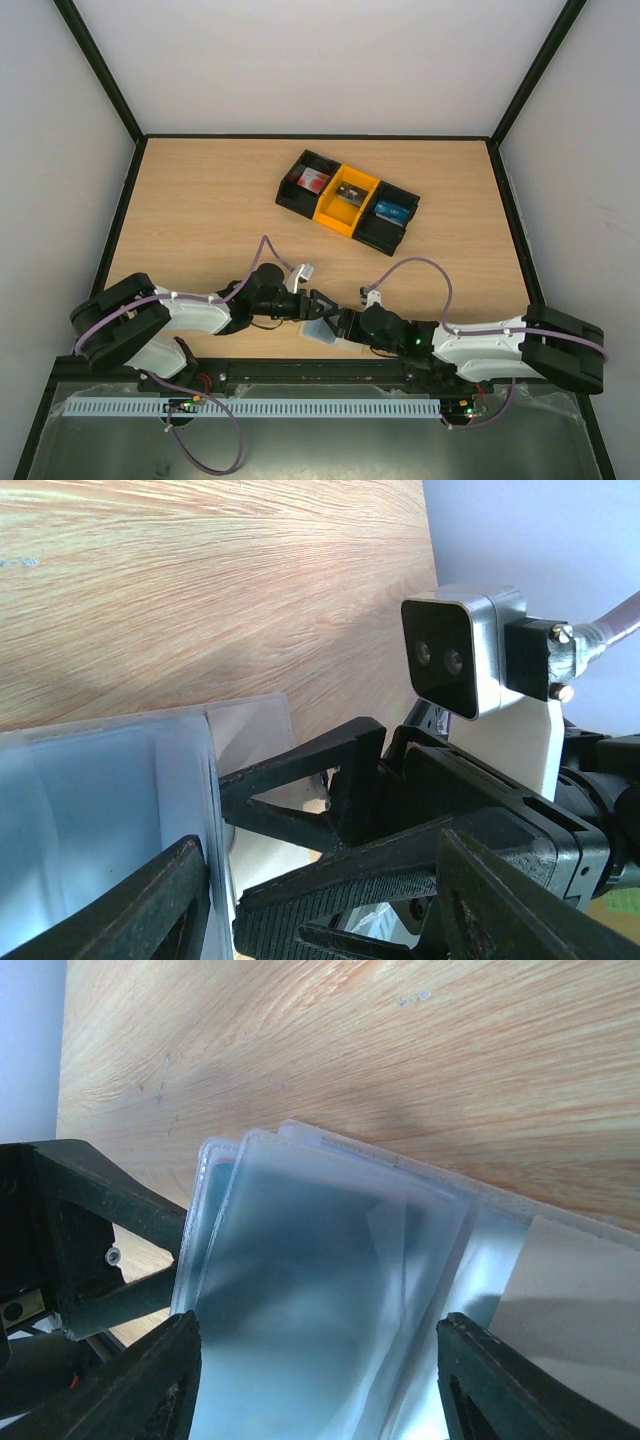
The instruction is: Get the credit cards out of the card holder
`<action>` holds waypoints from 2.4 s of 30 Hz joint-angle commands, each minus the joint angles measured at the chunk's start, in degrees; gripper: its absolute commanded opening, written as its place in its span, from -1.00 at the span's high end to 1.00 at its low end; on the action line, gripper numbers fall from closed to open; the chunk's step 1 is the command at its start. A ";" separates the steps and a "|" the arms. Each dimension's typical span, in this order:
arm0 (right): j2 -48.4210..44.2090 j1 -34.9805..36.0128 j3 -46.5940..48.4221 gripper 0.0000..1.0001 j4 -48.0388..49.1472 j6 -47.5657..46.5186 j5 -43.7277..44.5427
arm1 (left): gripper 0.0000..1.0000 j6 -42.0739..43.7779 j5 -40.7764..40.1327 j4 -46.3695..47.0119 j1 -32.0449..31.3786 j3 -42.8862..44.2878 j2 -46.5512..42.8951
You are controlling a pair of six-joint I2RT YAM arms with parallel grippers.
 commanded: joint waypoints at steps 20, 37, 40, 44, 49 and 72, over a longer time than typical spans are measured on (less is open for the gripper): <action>-2.42 0.41 -0.05 -0.50 3.71 1.97 -1.27 | -0.27 -1.24 1.08 3.43 -0.43 0.14 1.77; -1.82 0.41 0.03 -0.51 2.94 3.59 -0.42 | -0.26 -1.18 1.61 3.17 -0.48 0.47 2.14; -1.02 0.41 -0.03 -0.47 2.16 3.66 0.01 | -0.26 -1.35 1.87 3.42 -0.47 0.48 2.23; -0.11 0.41 -0.07 -0.42 2.46 3.57 0.03 | -0.26 -1.42 1.88 3.51 -0.47 0.49 2.27; 0.38 0.41 -0.14 -0.35 2.03 3.83 0.30 | -0.26 -1.60 2.05 3.61 -0.47 0.53 2.15; -6.02 0.46 -2.12 -0.04 -10.61 5.52 5.06 | -0.26 -1.95 0.76 4.11 -0.47 -0.61 1.46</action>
